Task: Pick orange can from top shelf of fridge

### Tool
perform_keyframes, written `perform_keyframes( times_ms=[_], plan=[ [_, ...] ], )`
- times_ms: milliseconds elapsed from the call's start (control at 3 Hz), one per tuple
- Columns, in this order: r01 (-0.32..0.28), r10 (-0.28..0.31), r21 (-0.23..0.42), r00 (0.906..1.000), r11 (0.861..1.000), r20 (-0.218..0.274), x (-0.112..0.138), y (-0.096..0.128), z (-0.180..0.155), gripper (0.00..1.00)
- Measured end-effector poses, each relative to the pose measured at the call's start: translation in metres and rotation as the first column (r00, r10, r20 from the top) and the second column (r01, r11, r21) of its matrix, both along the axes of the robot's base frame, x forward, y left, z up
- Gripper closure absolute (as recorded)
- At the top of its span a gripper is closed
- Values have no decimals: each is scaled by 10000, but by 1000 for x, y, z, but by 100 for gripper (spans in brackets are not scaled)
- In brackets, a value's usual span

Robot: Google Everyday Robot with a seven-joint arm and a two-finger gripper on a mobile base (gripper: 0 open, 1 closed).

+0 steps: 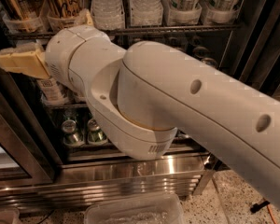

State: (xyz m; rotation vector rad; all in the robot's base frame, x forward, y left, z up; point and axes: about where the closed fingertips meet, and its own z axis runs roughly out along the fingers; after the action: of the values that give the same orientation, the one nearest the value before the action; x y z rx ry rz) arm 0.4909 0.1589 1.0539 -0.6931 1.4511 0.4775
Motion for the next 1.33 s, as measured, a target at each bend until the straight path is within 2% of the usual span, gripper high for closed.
perform_keyframes(
  times_ms=[667, 1000, 1333],
  plan=[
    [396, -391, -308, 9991, 9987, 190, 9, 16, 2, 0],
    [485, -483, -219, 9988, 9986, 89, 12, 24, -4, 0],
    [833, -842, 545, 9964, 9950, 139, 14, 39, -13, 0]
  ],
)
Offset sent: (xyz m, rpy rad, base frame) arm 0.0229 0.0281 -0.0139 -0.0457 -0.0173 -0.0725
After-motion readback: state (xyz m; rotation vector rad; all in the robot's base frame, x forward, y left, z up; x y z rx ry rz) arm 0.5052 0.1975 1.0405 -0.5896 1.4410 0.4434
